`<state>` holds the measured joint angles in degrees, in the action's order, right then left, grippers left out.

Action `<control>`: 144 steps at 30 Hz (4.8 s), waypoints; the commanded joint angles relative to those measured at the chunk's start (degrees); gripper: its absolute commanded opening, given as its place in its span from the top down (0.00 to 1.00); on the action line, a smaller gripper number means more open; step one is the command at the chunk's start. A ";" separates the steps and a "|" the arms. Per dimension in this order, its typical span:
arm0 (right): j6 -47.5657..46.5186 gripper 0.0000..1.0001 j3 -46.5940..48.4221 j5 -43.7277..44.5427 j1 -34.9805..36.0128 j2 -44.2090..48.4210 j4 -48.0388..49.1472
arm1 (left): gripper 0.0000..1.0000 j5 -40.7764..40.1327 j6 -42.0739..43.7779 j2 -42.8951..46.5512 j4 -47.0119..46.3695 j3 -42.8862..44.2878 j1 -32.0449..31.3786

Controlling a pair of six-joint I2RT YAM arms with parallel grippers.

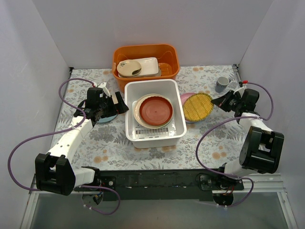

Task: Place the plates into the plastic bin on the countertop
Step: Pick up the plate at the center of the board, then place the plate in the plastic bin.

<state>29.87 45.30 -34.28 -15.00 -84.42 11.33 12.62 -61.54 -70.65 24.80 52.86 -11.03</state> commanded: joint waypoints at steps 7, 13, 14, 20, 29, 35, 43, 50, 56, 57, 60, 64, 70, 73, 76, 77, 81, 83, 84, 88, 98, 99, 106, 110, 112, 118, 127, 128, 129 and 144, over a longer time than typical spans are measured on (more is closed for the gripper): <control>-0.60 0.99 2.78 0.62 -0.82 5.32 -0.79 | 0.02 -1.20 0.63 1.39 0.34 -0.83 0.30; -0.34 0.99 3.39 0.71 -1.17 7.34 -1.66 | 0.02 -1.20 0.63 1.31 0.43 -0.83 0.30; -0.34 0.99 3.57 0.71 -1.34 7.69 -1.75 | 0.02 -1.28 0.63 1.39 0.43 -0.92 0.30; -0.42 0.99 4.45 0.88 -2.13 10.15 -3.07 | 0.02 -1.20 0.63 1.39 0.43 -0.92 0.39; -0.42 0.99 7.26 1.41 -2.49 13.93 -6.14 | 0.02 -1.20 0.63 1.57 0.43 -0.92 0.31; -0.60 0.99 9.02 1.76 -2.75 15.95 -7.47 | 0.02 -1.20 0.63 1.57 0.43 -0.92 0.39; -1.13 0.99 11.91 2.73 -2.75 19.12 -10.01 | 0.02 -1.11 0.63 1.57 0.43 -1.00 0.30; 0.37 0.99 13.41 1.06 -2.75 20.61 -9.66 | 0.02 -1.28 0.63 1.57 0.52 -0.92 0.31; 1.77 0.99 14.29 -1.04 -2.75 20.70 -8.87 | 0.02 -1.20 0.72 1.39 0.52 -0.92 0.30; 2.12 0.99 14.47 -1.40 -2.75 20.70 -8.61 | 0.02 -1.20 0.72 1.31 0.60 -1.00 0.39; 3.00 0.99 14.82 -2.89 -2.66 20.44 -7.91 | 0.02 -1.20 0.63 1.39 0.60 -1.00 0.39; 4.06 0.99 15.87 -4.21 -1.87 20.18 -7.29 | 0.02 -1.11 0.63 1.22 0.60 -1.00 0.39; 5.29 0.99 16.49 -5.70 0.41 19.12 -5.98 | 0.02 -1.11 0.54 1.22 0.60 -0.92 0.39; 5.73 0.99 16.40 -5.88 2.08 18.68 -5.27 | 0.02 -1.20 0.54 1.22 0.60 -0.92 0.39; 5.21 0.99 17.28 -5.27 4.27 18.07 -5.71 | 0.02 -1.20 0.54 1.22 0.52 -1.00 0.30; 4.94 0.99 17.71 -5.01 4.89 17.46 -6.49 | 0.02 -1.11 0.46 1.22 0.60 -1.01 0.30; 3.62 0.99 20.79 -3.78 8.14 15.87 -8.25 | 0.02 -1.11 0.54 1.22 0.60 -1.01 0.39; 3.27 0.99 21.50 -2.99 10.25 15.17 -8.78 | 0.02 -1.11 0.54 1.22 0.60 -0.92 0.31; 3.01 0.99 21.76 -2.72 11.04 14.90 -9.05 | 0.02 -1.20 0.54 1.22 0.60 -0.92 0.39; 2.39 0.99 23.16 -1.23 14.91 12.62 -9.22 | 0.02 -1.11 0.72 1.13 0.60 -0.92 0.39; 0.98 0.99 24.92 1.50 24.40 8.31 -10.19 | 0.02 -1.28 0.80 1.13 0.69 -0.83 0.31; 0.81 0.99 25.36 1.59 24.84 7.87 -10.36 | 0.02 -1.28 0.72 1.13 0.69 -0.83 0.39; 0.19 0.99 25.72 2.46 29.76 4.71 -10.54 | 0.02 -1.29 0.81 1.04 0.78 -0.74 0.30; -0.16 0.99 25.45 3.87 32.31 3.39 -10.28 | 0.02 -1.46 0.98 0.87 0.78 -0.74 0.39; -0.34 0.99 25.54 3.87 33.37 2.16 -10.28 | 0.02 -1.46 0.98 0.96 0.78 -0.74 0.31; -0.60 0.99 25.37 4.57 36.10 -0.39 -10.10 | 0.02 -1.55 1.07 0.87 0.87 -0.74 0.30; -0.95 0.99 24.40 5.19 38.12 -2.58 -9.84 | 0.02 -1.90 0.98 0.78 0.96 -0.65 0.39; -1.04 0.99 24.40 5.28 38.21 -2.76 -10.01 | 0.02 -1.90 0.98 0.78 0.96 -0.65 0.39; -1.04 0.99 24.31 5.19 38.38 -3.11 -10.10 | 0.02 -1.99 1.07 0.69 0.96 -0.74 0.39; -2.44 0.66 25.19 7.12 39.79 -4.53 -11.24 | 0.02 -2.51 1.07 0.78 1.13 -0.74 0.31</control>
<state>28.34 67.83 -27.31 24.18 -90.37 -1.85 12.45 -61.54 -70.67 24.84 52.84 -11.05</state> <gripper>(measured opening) 0.266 0.981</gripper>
